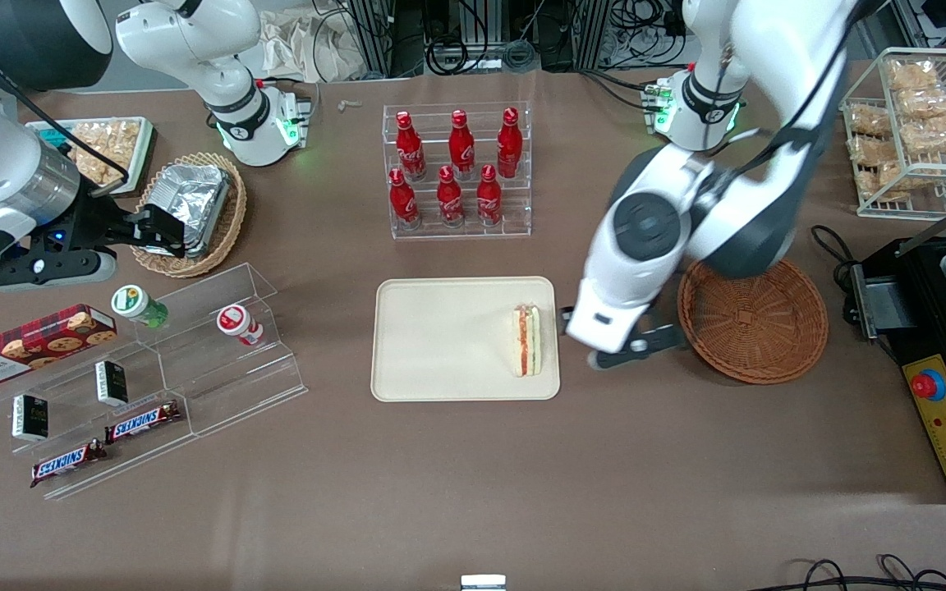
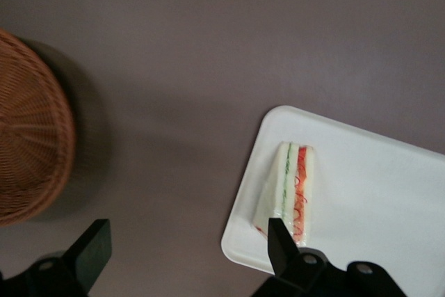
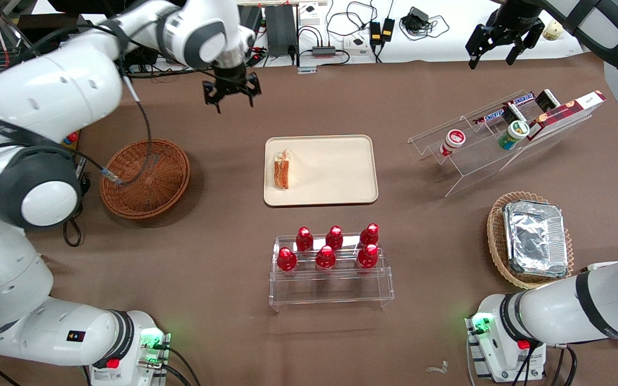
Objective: Place sandwich from basket to tray
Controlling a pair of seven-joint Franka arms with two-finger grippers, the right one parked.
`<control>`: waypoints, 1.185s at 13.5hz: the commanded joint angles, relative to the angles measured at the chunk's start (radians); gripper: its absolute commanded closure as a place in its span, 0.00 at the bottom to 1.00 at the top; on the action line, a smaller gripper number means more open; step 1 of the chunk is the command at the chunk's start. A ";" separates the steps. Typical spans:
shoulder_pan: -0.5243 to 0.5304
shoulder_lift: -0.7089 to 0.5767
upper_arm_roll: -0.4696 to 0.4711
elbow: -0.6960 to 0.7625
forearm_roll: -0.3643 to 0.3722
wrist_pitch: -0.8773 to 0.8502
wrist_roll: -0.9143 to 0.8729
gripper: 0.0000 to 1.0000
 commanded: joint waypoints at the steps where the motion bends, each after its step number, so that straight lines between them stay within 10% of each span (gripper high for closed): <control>1: 0.065 -0.096 -0.005 -0.049 -0.016 -0.027 0.007 0.00; 8: 0.496 -0.354 0.014 -0.171 -0.225 -0.188 0.819 0.00; 12: 0.307 -0.367 0.334 -0.176 -0.202 -0.196 1.001 0.00; 16: 0.303 -0.334 0.264 -0.144 -0.170 -0.187 0.943 0.00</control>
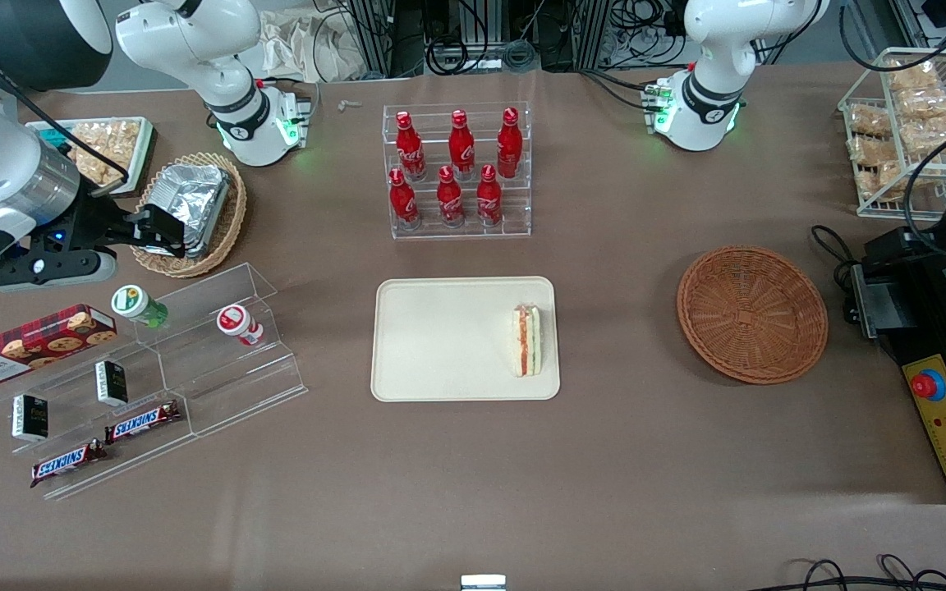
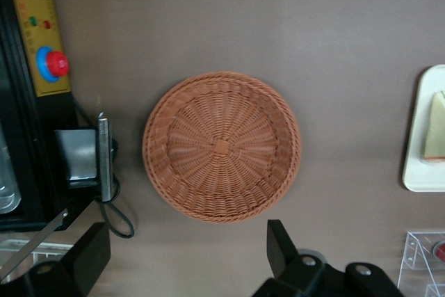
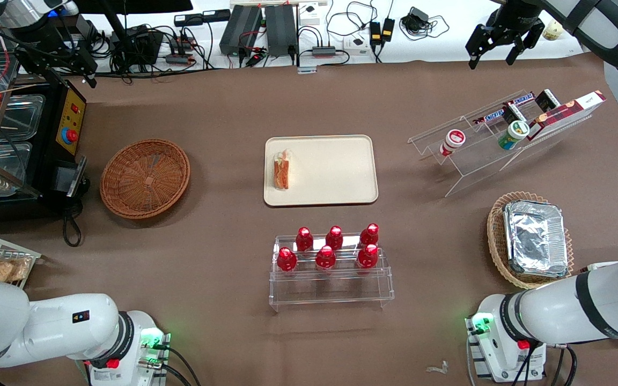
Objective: Place sandwich from basket to tray
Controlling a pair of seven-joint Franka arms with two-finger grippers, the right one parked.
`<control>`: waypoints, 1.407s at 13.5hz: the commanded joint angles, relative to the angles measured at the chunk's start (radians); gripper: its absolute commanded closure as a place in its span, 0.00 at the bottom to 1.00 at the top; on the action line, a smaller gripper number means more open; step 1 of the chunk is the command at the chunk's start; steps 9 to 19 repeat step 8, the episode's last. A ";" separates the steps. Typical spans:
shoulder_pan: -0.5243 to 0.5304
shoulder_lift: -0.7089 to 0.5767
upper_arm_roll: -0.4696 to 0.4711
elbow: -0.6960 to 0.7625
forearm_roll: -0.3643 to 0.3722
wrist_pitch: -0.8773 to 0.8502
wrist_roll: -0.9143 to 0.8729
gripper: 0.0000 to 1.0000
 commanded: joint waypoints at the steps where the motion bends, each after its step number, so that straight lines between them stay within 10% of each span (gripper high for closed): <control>1: -0.016 0.012 -0.069 0.007 0.069 0.011 -0.059 0.00; 19: -0.011 0.017 -0.086 0.025 0.084 0.010 -0.041 0.00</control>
